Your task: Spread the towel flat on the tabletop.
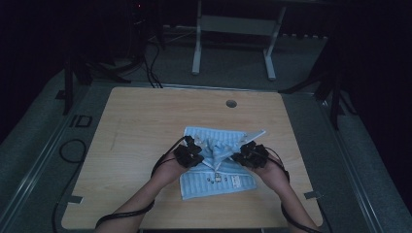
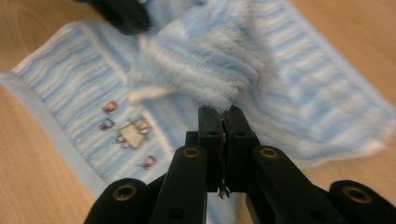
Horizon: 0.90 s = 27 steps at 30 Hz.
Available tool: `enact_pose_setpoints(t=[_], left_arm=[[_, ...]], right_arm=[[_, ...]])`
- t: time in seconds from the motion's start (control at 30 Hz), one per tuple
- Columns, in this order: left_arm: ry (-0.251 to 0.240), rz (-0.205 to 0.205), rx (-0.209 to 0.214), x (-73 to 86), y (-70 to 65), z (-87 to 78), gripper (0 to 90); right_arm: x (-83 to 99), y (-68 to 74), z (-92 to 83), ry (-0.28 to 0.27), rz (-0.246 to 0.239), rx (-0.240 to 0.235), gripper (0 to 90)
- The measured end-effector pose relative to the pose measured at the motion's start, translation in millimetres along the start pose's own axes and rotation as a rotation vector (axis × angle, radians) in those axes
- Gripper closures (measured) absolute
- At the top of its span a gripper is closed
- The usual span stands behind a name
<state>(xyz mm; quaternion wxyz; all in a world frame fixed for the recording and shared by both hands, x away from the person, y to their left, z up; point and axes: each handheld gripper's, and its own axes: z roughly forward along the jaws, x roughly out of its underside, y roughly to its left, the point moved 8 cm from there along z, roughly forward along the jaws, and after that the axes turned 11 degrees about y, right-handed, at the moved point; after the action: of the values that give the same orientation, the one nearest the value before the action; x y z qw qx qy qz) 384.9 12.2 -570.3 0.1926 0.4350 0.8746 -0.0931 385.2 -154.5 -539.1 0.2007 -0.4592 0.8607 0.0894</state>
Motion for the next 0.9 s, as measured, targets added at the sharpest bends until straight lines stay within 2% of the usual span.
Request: enact_pose_setpoints(t=[0.13,0.23,0.27,0.33,0.43,0.47,0.5,0.57,0.63,0.67,0.7,0.73,0.77,0.87,0.9], left_arm=[[0.012,0.000,0.005,7.9,4.9,-7.6,88.9],[0.006,-0.022,0.027,13.7,9.9,-13.2,88.9],[-0.001,-0.036,0.009,16.0,14.8,-15.7,88.9],[-0.001,-0.056,0.018,20.3,22.6,-20.8,88.9],[-0.012,-0.091,0.004,24.6,35.8,-29.4,88.9],[-0.030,-0.112,0.006,24.9,41.4,-32.8,88.9],[-0.033,-0.118,0.013,24.8,43.6,-33.7,88.9],[-0.032,-0.124,-0.006,23.4,50.9,-34.5,88.9],[-0.010,-0.115,-0.027,20.9,57.9,-29.5,88.8],[0.007,-0.122,-0.031,19.0,63.8,-23.6,88.8],[0.007,-0.122,-0.031,19.0,63.8,-23.6,88.7],[0.012,-0.135,-0.048,16.8,71.6,-16.3,88.7],[0.023,-0.151,-0.033,16.2,76.0,-11.0,88.6],[0.032,-0.171,-0.036,15.3,82.8,-3.8,88.3],[0.067,-0.179,-0.037,15.9,87.8,4.8,88.3]], right_arm=[[2.0,-16.2,-11.5,-0.013,0.037,0.022,88.1],[5.2,-31.1,-15.4,-0.017,0.068,0.038,88.1],[6.1,-35.3,-16.4,-0.017,0.080,0.041,88.1],[7.7,-46.9,-18.3,-0.019,0.110,0.030,88.1],[9.9,-69.0,-19.2,-0.017,0.170,0.022,88.1],[10.4,-73.9,-18.6,-0.013,0.187,0.017,88.1],[10.9,-80.4,-15.8,-0.001,0.200,-0.004,88.1],[8.9,-87.6,-8.8,0.020,0.206,-0.025,88.1],[5.5,-92.7,0.7,0.062,0.202,-0.019,87.9],[3.7,-94.2,4.2,0.071,0.208,-0.023,87.9],[3.7,-94.2,4.2,0.071,0.208,-0.023,87.9],[0.7,-97.3,11.6,0.093,0.215,-0.025,87.9],[-2.1,-101.6,18.5,0.107,0.230,-0.020,87.8],[-4.1,-105.1,24.3,0.112,0.250,-0.015,86.4],[-4.7,-107.0,27.1,0.111,0.261,-0.015,84.7]])
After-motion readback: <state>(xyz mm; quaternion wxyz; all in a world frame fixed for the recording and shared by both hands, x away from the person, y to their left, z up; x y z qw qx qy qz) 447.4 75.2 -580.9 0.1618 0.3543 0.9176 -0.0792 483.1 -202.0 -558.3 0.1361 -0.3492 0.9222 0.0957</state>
